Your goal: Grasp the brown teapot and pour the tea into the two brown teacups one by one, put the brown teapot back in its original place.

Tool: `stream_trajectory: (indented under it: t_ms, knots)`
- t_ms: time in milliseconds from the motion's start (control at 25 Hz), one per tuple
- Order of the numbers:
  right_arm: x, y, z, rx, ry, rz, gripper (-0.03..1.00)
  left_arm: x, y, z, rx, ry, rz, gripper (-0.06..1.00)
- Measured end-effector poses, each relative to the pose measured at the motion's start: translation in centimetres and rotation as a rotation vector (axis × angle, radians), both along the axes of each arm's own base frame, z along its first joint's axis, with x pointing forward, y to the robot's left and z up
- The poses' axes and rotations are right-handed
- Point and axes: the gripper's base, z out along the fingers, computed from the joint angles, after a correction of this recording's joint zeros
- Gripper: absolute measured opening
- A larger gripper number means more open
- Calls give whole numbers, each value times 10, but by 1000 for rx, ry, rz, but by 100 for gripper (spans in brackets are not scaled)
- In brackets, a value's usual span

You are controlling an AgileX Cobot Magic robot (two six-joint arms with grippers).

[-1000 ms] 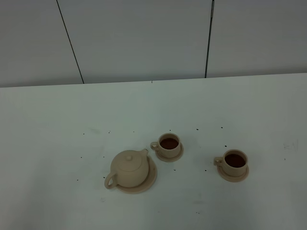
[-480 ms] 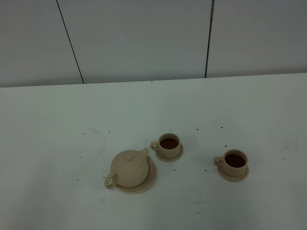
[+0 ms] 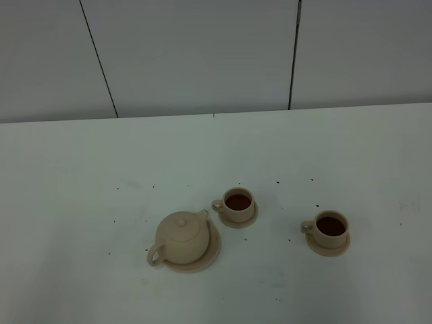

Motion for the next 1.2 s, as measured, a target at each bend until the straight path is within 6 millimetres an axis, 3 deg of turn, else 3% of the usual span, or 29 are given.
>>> stream_trajectory:
  t_ms: [1200]
  knots:
    - [0,0,0,0,0,0,24,0,0,0,-1,0,1,42]
